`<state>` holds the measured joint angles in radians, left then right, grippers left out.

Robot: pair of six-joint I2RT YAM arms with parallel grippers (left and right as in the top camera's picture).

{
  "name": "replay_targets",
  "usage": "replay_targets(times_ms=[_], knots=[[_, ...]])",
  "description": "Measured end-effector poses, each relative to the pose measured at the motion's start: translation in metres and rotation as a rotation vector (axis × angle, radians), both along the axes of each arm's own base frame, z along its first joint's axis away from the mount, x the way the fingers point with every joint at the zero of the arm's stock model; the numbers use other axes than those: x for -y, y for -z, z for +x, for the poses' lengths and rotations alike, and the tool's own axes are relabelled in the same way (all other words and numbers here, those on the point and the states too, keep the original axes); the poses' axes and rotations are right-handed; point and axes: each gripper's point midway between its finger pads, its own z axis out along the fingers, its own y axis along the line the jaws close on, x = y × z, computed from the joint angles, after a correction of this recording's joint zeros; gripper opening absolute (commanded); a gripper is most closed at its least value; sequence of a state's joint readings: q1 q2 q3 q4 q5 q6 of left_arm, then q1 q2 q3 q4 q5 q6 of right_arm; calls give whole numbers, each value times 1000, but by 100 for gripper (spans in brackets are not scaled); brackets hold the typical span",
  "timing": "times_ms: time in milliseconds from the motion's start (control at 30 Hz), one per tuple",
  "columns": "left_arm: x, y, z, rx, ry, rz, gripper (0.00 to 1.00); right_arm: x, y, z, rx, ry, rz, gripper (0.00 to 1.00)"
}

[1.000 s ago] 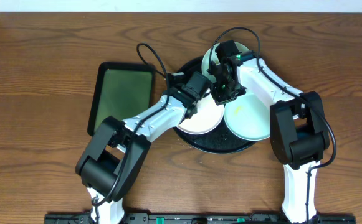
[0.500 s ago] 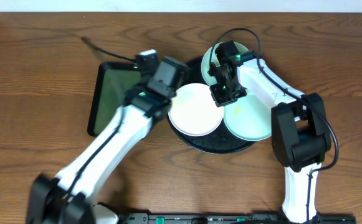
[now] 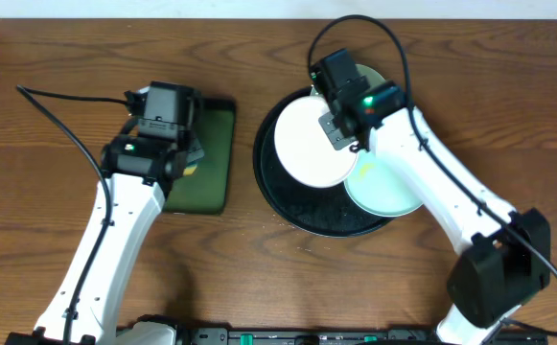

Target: Clean dirty plates on tray and stack at the side

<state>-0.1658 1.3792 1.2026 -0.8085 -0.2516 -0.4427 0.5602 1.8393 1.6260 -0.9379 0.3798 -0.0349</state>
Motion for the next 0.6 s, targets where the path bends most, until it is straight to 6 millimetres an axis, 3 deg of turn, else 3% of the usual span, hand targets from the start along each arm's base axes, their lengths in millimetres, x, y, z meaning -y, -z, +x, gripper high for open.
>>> replay_targets(times_ms=[333, 600], knots=[[-11, 2, 0, -16, 7, -14, 8, -41, -71, -1, 354, -184, -436, 1], [-11, 2, 0, -16, 10, -13, 7, -57, -101, -8, 457, -239, -621, 1]])
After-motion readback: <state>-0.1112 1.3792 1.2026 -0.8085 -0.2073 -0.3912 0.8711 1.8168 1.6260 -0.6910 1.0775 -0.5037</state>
